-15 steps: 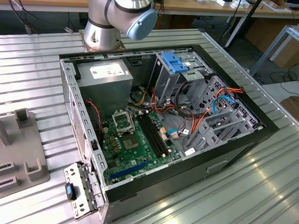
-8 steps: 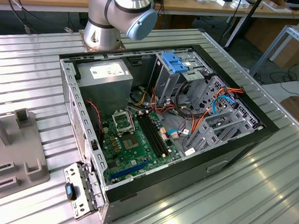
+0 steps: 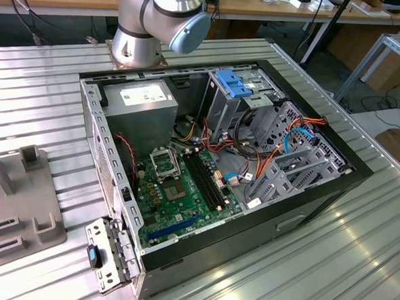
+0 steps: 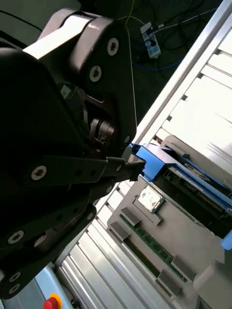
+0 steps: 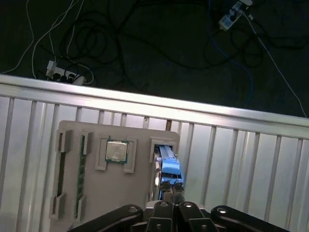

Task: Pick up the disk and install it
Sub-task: 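Pick up the disk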

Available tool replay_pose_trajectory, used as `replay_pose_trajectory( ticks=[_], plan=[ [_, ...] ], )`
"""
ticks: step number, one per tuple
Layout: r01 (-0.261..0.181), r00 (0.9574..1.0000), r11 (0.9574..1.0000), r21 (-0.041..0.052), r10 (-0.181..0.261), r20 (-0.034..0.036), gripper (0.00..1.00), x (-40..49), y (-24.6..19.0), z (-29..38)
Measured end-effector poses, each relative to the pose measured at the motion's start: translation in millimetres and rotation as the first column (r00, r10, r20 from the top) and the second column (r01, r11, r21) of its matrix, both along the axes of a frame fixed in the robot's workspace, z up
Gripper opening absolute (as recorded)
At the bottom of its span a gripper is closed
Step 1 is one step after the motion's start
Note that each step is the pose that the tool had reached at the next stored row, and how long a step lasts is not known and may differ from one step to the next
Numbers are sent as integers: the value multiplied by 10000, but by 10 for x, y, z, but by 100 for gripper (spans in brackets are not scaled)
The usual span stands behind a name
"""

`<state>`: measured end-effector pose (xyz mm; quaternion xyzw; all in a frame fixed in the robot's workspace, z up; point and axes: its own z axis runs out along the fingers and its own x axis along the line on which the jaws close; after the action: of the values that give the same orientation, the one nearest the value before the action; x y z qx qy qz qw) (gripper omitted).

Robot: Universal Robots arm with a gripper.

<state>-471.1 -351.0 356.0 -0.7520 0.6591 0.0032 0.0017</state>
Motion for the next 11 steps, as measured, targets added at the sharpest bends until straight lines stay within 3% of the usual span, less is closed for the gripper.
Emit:
replay_pose_trajectory(
  ticks=[2,3,4,7,11],
  plan=[
    [325,9995,9995,-1,-325,-1,11,23,-4,-4],
    [450,9990,9990,1,-450,1,11,40,-49,-6],
    [492,9988,9988,0,-492,0,11,97,-51,-7],
    [509,9987,9987,0,-509,-1,11,106,-52,-8],
    [514,9987,9987,0,-514,0,30,107,-52,-8]
  ],
)
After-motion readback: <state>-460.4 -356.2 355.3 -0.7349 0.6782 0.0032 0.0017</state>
